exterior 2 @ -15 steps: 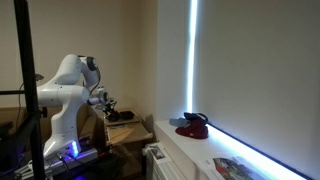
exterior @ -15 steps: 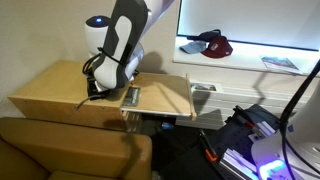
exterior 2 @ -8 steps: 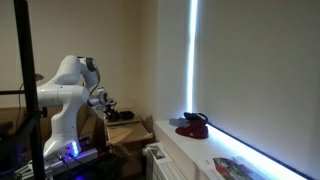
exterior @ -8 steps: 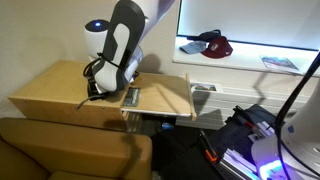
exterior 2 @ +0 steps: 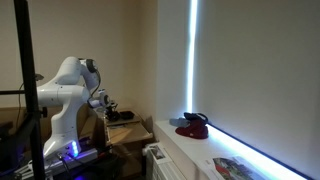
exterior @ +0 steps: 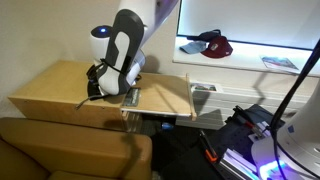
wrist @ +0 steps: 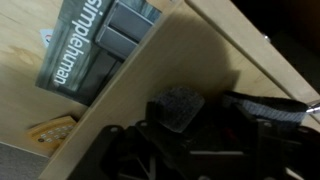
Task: Put the sock in the black bowl
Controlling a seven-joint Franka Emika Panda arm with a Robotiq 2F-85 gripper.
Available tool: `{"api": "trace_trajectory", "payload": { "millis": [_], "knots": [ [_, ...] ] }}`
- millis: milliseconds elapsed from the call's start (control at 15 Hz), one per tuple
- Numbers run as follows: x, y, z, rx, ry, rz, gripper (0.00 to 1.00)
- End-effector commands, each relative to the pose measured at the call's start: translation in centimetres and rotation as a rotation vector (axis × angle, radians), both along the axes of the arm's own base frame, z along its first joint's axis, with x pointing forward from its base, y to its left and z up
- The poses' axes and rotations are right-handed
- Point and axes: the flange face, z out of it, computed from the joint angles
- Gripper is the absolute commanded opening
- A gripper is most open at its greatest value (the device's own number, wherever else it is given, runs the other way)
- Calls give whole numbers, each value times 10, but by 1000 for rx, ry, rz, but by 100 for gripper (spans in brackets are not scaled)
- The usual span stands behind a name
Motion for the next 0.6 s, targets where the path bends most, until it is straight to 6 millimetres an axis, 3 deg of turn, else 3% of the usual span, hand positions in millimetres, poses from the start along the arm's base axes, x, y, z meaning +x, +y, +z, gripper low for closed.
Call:
{"api": "trace_trajectory", "payload": {
  "millis": [0, 400, 533],
  "knots": [
    [0, -1, -8, 27, -10, -1, 46],
    [-4, -7, -9, 35, 1, -16, 4],
    [-6, -6, 2, 54, 6, -15, 0]
  ]
}}
